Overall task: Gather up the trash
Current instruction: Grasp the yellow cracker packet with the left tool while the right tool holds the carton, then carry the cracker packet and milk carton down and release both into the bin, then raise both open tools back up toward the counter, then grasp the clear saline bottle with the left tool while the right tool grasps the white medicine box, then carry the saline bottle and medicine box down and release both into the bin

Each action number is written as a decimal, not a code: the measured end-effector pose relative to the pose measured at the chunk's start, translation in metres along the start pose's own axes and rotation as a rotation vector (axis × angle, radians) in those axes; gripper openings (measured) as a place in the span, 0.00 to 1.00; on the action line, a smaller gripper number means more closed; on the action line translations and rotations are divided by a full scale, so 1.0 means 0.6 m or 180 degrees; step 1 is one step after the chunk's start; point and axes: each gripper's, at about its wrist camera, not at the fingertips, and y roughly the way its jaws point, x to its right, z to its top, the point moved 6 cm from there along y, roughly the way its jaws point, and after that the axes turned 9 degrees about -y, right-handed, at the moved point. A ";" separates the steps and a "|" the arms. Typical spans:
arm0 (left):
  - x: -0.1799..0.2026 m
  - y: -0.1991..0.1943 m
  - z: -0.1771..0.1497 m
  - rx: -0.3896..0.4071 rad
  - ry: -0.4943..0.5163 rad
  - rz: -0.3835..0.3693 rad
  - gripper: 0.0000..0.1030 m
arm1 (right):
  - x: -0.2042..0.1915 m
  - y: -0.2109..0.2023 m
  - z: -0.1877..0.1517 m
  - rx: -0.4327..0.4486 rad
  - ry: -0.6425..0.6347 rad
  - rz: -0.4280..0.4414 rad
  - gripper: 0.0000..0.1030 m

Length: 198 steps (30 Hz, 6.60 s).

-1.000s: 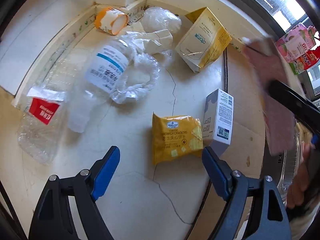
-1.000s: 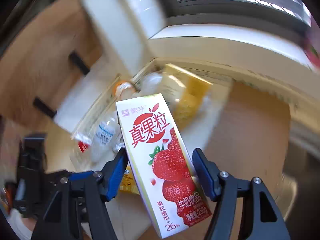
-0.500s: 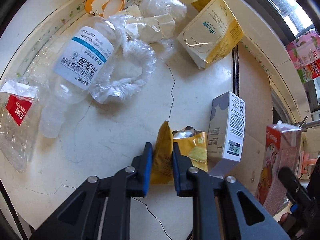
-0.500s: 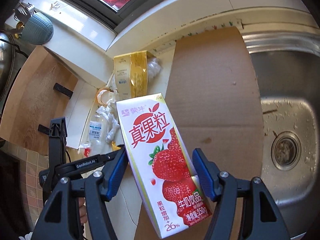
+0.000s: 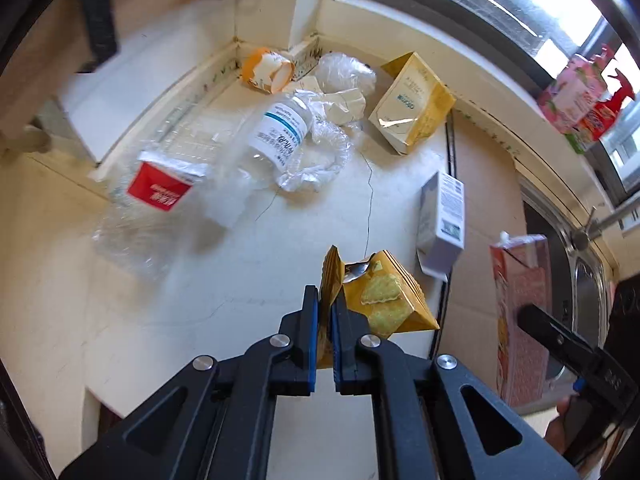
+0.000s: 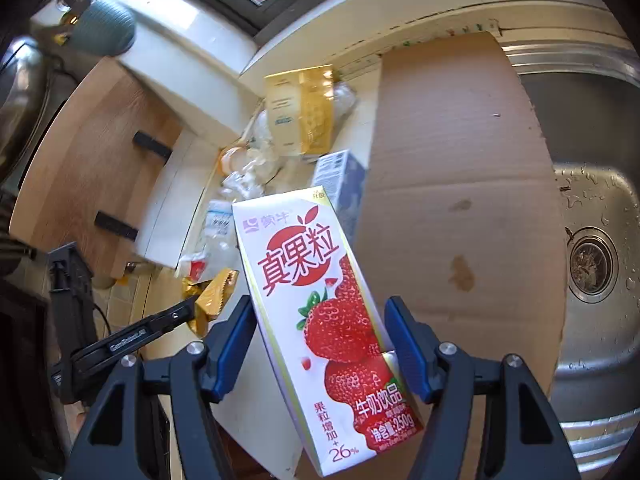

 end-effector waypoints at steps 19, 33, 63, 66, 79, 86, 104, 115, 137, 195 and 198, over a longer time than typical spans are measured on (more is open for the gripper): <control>-0.179 -0.228 -0.279 0.0184 0.0556 -0.0146 0.03 | -0.231 -0.098 -0.307 0.0103 -0.0380 -0.0127 0.64; -0.265 -0.152 -0.451 -0.0242 0.0789 0.0003 0.03 | -0.200 -0.057 -0.509 -0.0504 0.0126 -0.0277 0.64; -0.400 0.350 -0.607 -0.1162 0.0592 0.0784 0.27 | 0.102 0.444 -0.743 -0.2275 0.1134 -0.0814 0.67; -0.400 0.354 -0.601 -0.1155 0.0613 0.0813 0.35 | 0.104 0.448 -0.733 -0.2261 0.1201 -0.0770 0.76; -0.387 0.245 -0.575 -0.1040 0.0549 0.0866 0.64 | 0.054 0.374 -0.684 -0.2090 0.0890 -0.0637 0.81; -0.352 0.116 -0.542 -0.0833 0.0688 0.0804 0.70 | -0.019 0.263 -0.642 -0.1911 0.0713 -0.0514 0.81; -0.207 -0.240 -0.401 0.0285 0.0862 0.0051 0.80 | -0.233 -0.069 -0.459 -0.0607 -0.0475 -0.0709 0.81; -0.139 -0.390 -0.331 0.1025 0.1236 -0.0020 0.87 | -0.280 -0.205 -0.341 0.0382 -0.0333 -0.0757 0.81; -0.011 -0.199 -0.002 0.0931 0.1309 0.0487 0.92 | -0.102 -0.063 0.008 0.0388 0.0303 -0.0450 0.77; -0.005 0.152 0.185 0.0103 0.0659 0.0316 0.50 | -0.017 0.147 0.054 -0.0243 0.0064 -0.0772 0.36; -0.005 0.123 0.173 0.0135 0.0666 0.0329 0.50 | -0.022 0.135 0.049 -0.0200 0.0079 -0.0725 0.36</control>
